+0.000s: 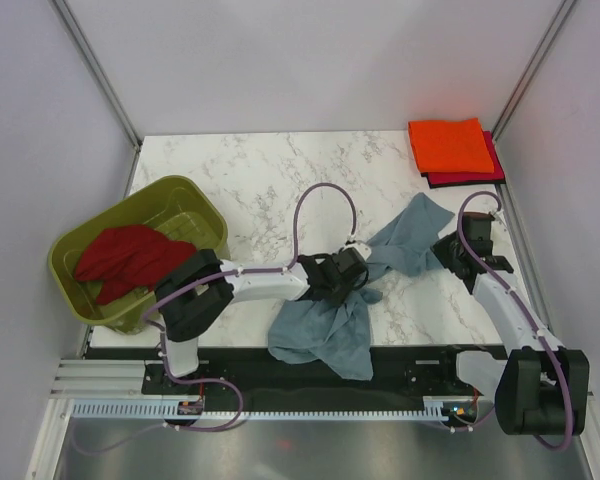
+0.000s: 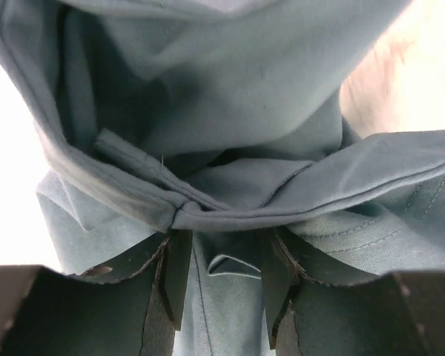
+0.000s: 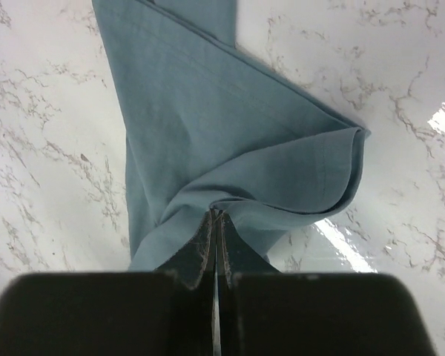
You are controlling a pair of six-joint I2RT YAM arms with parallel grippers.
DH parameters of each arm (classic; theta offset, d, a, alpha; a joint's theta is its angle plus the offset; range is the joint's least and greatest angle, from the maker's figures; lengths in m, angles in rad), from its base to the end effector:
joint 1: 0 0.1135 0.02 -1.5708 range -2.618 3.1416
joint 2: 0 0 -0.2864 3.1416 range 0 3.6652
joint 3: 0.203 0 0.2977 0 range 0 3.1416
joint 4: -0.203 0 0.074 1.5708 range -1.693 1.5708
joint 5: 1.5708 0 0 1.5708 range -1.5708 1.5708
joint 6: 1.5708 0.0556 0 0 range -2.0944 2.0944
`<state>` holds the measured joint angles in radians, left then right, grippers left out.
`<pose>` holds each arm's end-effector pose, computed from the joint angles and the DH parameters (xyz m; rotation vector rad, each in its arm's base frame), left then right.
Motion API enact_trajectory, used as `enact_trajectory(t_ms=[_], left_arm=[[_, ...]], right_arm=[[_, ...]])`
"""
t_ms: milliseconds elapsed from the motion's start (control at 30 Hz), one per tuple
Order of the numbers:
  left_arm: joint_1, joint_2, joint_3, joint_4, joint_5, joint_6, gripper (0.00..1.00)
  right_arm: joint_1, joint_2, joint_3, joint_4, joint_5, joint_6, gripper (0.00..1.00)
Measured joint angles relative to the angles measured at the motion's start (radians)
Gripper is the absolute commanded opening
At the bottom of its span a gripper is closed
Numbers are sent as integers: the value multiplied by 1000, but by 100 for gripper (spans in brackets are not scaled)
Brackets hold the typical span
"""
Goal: Fold and stack the t-shirts
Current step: Flatten the tshirt out
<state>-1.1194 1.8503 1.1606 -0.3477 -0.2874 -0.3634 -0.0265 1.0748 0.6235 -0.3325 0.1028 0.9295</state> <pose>0.2004 -0.3772 0.1399 0.8483 2.4095 -0.1986 0.2636 -0.0127 0.2009 1.1360 2.0826 0.3198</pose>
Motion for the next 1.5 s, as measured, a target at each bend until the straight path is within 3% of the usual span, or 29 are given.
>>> enact_trajectory(t_ms=[233,400,600,700,900,1233,1333,1500], left_arm=[[168,111,169,3,109,90,48],[220,58,218,-50,221,134,49],[163,-150,168,-72,371,149,43],[135,-182,139,-65,401,148,38],[134,-151,49,-83,356,135,29],[93,-13,79,-61,340,133,25],[42,0,79,-63,348,129,25],[-7,-27,81,-80,336,126,41]], right_arm=[[-1,133,-12,90,18,21,0],[-6,202,5,93,-16,-40,2],[-10,205,47,108,-71,-110,1],[-10,205,48,112,-93,-119,0],[-10,203,51,111,-137,-126,0],[-10,188,62,108,-169,-130,0],[-13,188,67,107,-176,-134,0],[-18,188,69,106,-182,-142,0]])
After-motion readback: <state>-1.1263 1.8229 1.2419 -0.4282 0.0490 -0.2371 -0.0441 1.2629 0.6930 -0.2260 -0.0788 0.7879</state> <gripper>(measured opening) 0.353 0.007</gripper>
